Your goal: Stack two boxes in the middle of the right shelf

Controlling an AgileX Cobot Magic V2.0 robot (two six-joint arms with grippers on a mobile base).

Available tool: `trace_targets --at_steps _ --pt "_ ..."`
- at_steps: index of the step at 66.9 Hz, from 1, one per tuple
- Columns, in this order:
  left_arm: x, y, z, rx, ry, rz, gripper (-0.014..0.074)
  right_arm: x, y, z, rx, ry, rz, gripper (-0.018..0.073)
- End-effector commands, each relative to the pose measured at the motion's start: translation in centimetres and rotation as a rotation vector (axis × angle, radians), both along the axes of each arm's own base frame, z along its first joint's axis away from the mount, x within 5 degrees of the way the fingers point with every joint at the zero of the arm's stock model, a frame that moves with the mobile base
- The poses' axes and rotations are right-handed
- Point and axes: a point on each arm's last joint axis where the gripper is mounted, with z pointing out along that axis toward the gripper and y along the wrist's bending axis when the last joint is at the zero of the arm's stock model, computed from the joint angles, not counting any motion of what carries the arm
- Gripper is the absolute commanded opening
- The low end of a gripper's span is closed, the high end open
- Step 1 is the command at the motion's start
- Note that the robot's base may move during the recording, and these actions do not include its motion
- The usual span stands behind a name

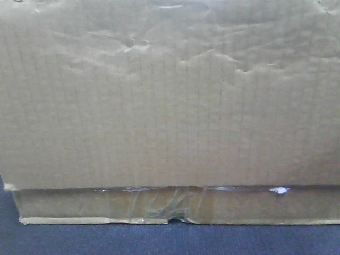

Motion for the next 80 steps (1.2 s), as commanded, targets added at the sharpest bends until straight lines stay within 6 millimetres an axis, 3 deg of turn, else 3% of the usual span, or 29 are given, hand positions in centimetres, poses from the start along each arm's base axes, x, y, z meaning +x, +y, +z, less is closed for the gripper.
trace_targets --at_steps 1,12,21,32,40,46,62,80 --pt "0.9 0.1 -1.2 -0.015 0.029 -0.001 0.0398 0.0 0.0 0.2 -0.012 -0.019 -0.005 -0.0167" --pt "2.1 0.2 -3.4 -0.022 0.091 -0.007 0.0394 0.0 0.0 0.2 -0.012 -0.019 -0.005 -0.0167" --pt "2.5 0.5 -4.4 -0.007 0.124 -0.008 0.0325 0.0 0.0 0.2 -0.012 -0.019 -0.005 -0.0167" --pt "2.6 0.4 -4.6 -0.021 0.125 -0.008 0.0115 0.0 0.0 0.2 -0.012 -0.019 -0.005 -0.0167" --pt "2.6 0.4 -4.6 -0.021 0.125 -0.008 -0.0104 0.0 0.0 0.2 -0.012 -0.019 -0.005 -0.0167" --pt "2.8 0.3 -4.3 -0.037 0.11 0.01 -0.0111 0.0 0.0 0.2 -0.012 -0.019 -0.005 -0.0167" --pt "1.6 -0.2 0.6 -0.039 -0.045 0.031 -0.0111 0.0 0.0 0.2 -0.012 -0.019 -0.005 -0.0167" --pt "-2.6 -1.0 6.8 -0.005 -0.229 0.054 -0.0111 0.0 0.0 0.2 -0.012 -0.019 -0.005 -0.0167"
